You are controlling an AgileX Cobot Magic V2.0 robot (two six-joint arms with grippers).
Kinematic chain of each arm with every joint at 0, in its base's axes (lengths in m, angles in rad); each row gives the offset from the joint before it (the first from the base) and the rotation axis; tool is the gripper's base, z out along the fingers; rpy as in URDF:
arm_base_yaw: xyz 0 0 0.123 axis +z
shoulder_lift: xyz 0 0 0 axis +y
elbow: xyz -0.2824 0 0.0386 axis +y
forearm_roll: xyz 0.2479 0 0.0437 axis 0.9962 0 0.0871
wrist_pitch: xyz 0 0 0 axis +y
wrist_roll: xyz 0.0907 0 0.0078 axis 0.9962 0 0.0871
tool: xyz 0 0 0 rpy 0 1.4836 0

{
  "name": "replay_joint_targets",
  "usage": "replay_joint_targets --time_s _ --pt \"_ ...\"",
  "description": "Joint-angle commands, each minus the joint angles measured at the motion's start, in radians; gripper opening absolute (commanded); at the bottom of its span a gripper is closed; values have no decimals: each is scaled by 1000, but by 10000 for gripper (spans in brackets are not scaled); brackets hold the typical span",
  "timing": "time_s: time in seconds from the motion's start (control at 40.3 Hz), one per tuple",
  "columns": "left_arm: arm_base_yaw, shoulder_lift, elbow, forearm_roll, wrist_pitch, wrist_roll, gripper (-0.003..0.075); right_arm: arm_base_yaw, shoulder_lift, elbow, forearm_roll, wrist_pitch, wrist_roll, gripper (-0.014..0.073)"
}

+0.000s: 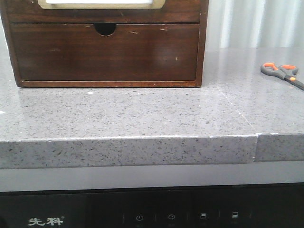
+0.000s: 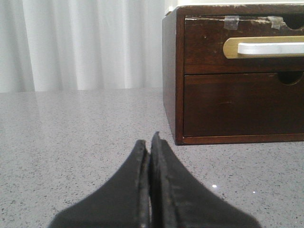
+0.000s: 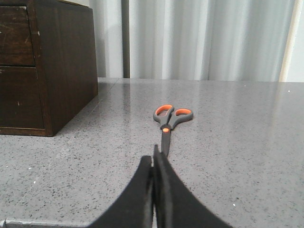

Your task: Put scissors in drawer with both arms

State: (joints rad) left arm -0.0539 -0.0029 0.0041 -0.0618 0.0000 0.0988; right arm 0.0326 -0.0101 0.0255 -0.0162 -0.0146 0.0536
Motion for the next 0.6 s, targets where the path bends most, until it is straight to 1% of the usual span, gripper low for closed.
replay_joint_targets --time_s 0.0,0.446,0.57 --pt "1 -17 24 -9 -82 -4 -20 -6 -17 1 -7 -87 -8 -67" --pt "1 -17 24 -9 -83 -4 -20 -6 -17 1 -7 -96 -7 -67" --pt "1 -17 23 -9 -169 -4 -20 -6 -17 -2 -7 -119 -7 -67"
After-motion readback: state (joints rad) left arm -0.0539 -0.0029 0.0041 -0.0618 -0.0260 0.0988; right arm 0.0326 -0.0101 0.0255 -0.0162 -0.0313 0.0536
